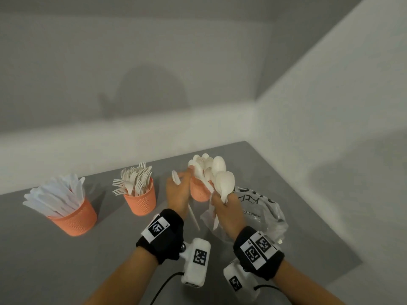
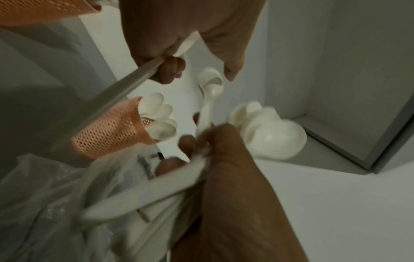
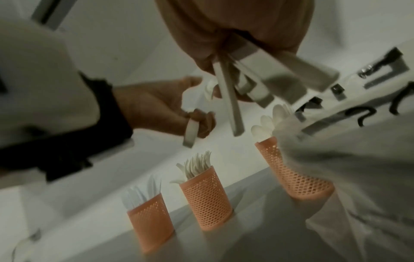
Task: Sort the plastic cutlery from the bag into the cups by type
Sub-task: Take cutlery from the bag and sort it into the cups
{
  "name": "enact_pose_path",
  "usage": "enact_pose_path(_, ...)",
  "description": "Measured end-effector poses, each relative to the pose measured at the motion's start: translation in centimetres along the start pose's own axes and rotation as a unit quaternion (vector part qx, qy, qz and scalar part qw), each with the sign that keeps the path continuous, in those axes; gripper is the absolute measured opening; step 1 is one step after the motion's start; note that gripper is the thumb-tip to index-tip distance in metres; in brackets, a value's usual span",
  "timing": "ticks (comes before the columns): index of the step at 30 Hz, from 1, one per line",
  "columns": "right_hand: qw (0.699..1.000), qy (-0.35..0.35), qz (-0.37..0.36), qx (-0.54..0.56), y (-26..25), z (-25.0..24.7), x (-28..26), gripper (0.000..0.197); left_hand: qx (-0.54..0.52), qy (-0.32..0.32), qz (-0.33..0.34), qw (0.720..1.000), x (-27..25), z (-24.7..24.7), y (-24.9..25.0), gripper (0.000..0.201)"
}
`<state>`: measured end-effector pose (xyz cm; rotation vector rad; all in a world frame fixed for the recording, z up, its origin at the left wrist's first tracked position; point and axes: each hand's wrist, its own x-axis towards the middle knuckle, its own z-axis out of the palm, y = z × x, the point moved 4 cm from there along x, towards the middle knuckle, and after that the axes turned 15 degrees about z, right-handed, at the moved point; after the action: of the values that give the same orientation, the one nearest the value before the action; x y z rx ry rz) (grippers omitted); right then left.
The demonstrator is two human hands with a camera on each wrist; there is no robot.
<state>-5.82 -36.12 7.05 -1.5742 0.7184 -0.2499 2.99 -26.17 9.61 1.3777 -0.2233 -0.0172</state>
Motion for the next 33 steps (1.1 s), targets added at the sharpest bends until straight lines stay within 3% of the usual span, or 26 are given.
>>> enact_pose_path(4, 0.996, -0.075, -0.02, -0.04, -0.2, 0.5, -0.7, 0.021, 0.017, -0.057, -0.01, 0.998, 0.0, 2.0, -0.5, 0.013)
enact_pose_path(6, 0.992, -0.127, 0.026, -0.01, 0.3, 0.4, -0.6, 0.012, 0.035, -0.027, -0.03, 0.999, 0.7, 2.1, -0.9, 0.024)
enact_pose_path(8, 0.98, -0.168, 0.093, 0.058, 0.8, 0.0, -0.5, 0.025, 0.03, 0.011, -0.033, 0.999, 1.4, 1.5, -0.7, 0.026)
enact_pose_path(10, 0.964, -0.203, 0.128, 0.112, 0.7, -0.9, -0.3, 0.03, 0.002, 0.005, -0.025, 1.0, 1.8, 1.0, -0.2, 0.021)
enact_pose_path(12, 0.949, -0.239, 0.147, 0.145, 0.5, -1.4, -0.3, 0.03, 0.006, -0.06, -0.033, 0.998, 1.5, 1.2, 0.1, 0.022)
enact_pose_path(15, 0.934, -0.27, 0.16, 0.17, 0.2, -1.5, -0.1, 0.028, 0.07, -0.223, -0.058, 0.971, -0.5, 2.4, -0.7, 0.025)
enact_pose_path(17, 0.93, -0.286, 0.168, 0.16, 0.1, -1.3, -0.2, 0.027, 0.07, -0.266, -0.074, 0.959, -1.6, 3.0, -1.6, 0.026)
enact_pose_path(23, 0.914, -0.323, 0.181, 0.168, 0.2, -2.4, 0.4, 0.039, 0.049, -0.168, -0.082, 0.981, -0.8, 3.1, -2.3, 0.023)
enact_pose_path(27, 0.921, -0.314, 0.183, 0.137, 0.5, -3.4, 0.7, 0.033, -0.081, -0.059, -0.11, 0.989, 0.7, 2.8, -2.4, 0.027)
enact_pose_path(30, 0.915, -0.326, 0.197, 0.132, 0.8, -4.4, 0.9, 0.036, -0.101, -0.054, -0.143, 0.983, 1.6, 2.7, -2.4, 0.022)
enact_pose_path(33, 0.907, -0.352, 0.195, 0.125, 1.0, -4.8, 0.9, 0.042, -0.063, -0.103, -0.164, 0.979, 1.9, 3.5, -2.9, 0.024)
